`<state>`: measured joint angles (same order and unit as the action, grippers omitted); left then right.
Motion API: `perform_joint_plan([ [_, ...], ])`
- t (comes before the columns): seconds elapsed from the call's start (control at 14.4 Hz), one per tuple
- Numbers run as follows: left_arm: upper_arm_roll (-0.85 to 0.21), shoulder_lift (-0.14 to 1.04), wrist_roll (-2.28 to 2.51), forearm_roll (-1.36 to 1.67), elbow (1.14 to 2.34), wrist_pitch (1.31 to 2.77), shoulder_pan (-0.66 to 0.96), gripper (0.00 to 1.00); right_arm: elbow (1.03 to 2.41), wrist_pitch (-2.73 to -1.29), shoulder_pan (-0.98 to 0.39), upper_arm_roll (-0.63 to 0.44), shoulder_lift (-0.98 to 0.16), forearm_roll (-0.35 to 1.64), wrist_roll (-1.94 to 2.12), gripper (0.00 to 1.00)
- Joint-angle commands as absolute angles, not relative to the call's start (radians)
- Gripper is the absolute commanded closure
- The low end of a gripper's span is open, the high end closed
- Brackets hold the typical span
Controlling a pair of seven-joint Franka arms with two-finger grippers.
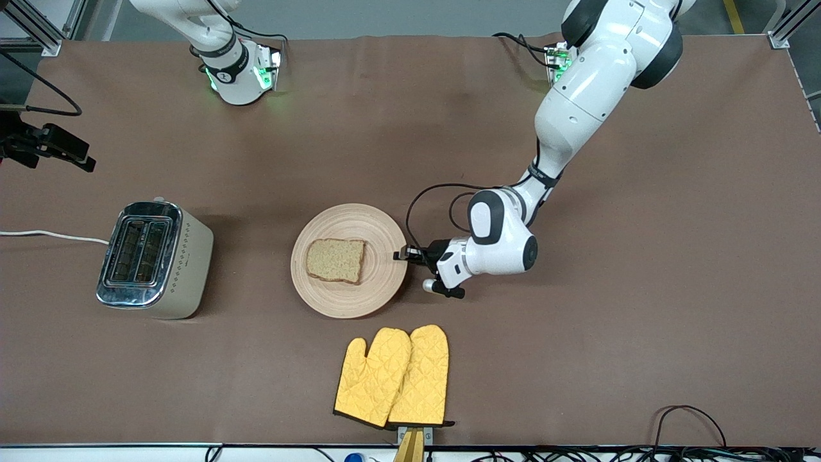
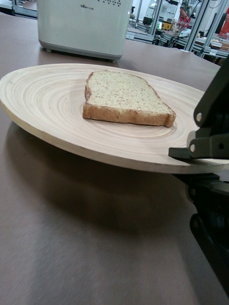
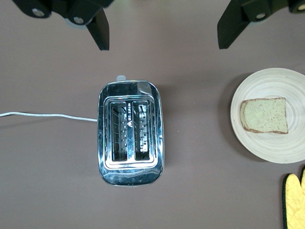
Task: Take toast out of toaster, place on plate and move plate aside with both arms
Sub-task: 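Slide the plate with the left gripper away from the toaster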
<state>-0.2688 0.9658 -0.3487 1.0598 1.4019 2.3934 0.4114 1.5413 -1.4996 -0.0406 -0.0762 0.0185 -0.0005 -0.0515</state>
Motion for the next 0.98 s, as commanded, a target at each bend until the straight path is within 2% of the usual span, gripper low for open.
perform_joint_plan([
  [0.0,-0.271,0.940,-0.334,1.074,1.401,2.384,0.399,1.00,1.526,-1.477,-0.026,-0.064,0.012,0.000,-0.057,0.00],
  [0.35,-0.351,0.888,-0.359,1.059,1.429,2.303,0.269,1.00,1.525,-1.477,-0.026,-0.064,0.014,-0.003,-0.058,0.00],
  [0.7,-0.348,0.816,-0.492,1.052,1.472,1.996,0.063,1.00,1.525,-1.477,-0.026,-0.064,0.012,-0.003,-0.058,0.00],
  [0.91,-0.351,0.811,-0.543,0.899,1.480,1.832,-0.102,1.00,1.525,-1.476,-0.025,-0.064,0.012,-0.002,-0.058,0.00],
])
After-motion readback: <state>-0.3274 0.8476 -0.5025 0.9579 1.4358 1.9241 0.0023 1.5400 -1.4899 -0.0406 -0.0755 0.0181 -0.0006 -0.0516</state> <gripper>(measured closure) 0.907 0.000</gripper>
